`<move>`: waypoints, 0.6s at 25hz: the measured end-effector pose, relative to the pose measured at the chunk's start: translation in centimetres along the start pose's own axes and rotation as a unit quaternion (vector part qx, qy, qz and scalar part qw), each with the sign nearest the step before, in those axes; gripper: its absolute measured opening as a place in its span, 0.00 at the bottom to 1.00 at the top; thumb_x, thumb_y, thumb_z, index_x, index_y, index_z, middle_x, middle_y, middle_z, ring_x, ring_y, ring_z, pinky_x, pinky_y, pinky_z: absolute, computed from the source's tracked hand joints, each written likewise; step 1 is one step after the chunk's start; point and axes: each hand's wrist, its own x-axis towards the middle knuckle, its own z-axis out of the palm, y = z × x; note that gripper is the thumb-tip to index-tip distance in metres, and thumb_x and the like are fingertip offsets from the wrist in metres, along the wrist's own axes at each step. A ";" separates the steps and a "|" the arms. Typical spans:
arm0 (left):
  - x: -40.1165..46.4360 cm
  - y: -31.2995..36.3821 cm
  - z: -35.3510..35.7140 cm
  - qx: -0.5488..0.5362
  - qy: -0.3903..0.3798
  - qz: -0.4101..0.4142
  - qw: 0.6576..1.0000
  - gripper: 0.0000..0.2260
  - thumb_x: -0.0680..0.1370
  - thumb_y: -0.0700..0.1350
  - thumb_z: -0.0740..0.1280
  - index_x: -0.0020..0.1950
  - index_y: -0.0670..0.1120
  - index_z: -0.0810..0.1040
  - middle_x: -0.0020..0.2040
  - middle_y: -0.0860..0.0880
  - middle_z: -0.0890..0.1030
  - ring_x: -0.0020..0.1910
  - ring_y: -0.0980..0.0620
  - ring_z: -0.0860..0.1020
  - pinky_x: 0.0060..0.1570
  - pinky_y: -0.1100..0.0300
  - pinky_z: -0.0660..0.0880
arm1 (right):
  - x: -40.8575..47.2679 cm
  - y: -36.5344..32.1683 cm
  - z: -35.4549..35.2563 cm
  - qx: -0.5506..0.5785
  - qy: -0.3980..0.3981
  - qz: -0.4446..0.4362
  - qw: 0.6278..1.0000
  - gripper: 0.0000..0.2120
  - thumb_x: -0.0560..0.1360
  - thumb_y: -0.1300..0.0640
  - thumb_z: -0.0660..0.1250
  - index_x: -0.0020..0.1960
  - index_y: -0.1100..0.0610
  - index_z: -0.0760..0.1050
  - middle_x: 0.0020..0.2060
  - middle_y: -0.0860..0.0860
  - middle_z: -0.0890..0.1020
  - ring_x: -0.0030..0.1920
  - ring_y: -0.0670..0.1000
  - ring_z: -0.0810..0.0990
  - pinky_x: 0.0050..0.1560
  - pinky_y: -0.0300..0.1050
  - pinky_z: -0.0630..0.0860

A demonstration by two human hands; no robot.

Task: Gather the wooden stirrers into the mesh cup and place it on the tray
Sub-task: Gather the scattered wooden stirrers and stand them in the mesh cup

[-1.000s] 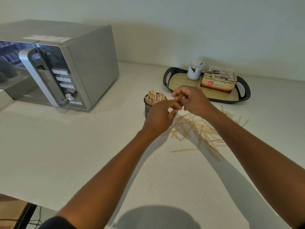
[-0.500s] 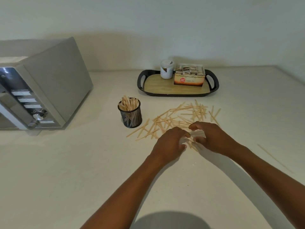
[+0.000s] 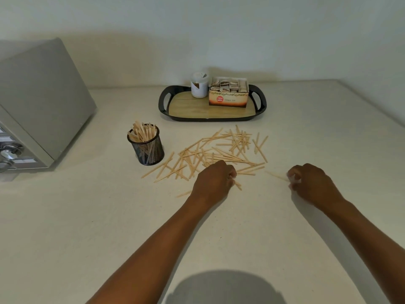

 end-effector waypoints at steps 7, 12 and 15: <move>2.3 1.8 0.9 0.018 0.031 0.000 0.999 0.04 0.77 0.44 0.66 0.50 0.51 0.79 0.47 0.53 0.77 0.46 0.51 0.77 0.44 0.55 0.75 | 0.9 -4.6 1.3 0.125 0.042 -0.102 0.986 0.09 0.72 0.65 0.70 0.51 0.58 0.82 0.45 0.53 0.84 0.42 0.48 0.77 0.44 0.40 0.70; 2.1 2.4 1.0 0.025 0.064 0.033 0.997 0.05 0.78 0.47 0.67 0.53 0.52 0.79 0.49 0.54 0.79 0.47 0.53 0.78 0.42 0.58 0.74 | -1.9 -1.3 -0.3 0.043 0.074 -0.009 0.996 0.15 0.76 0.58 0.68 0.62 0.61 0.76 0.55 0.60 0.80 0.54 0.61 0.79 0.54 0.52 0.74; 1.9 3.2 1.4 0.023 0.068 0.039 0.997 0.05 0.78 0.48 0.66 0.53 0.52 0.79 0.50 0.55 0.79 0.48 0.54 0.79 0.44 0.57 0.75 | -3.8 -1.7 0.7 -0.042 0.007 0.069 0.997 0.25 0.77 0.46 0.65 0.66 0.62 0.67 0.59 0.63 0.75 0.57 0.66 0.75 0.58 0.59 0.74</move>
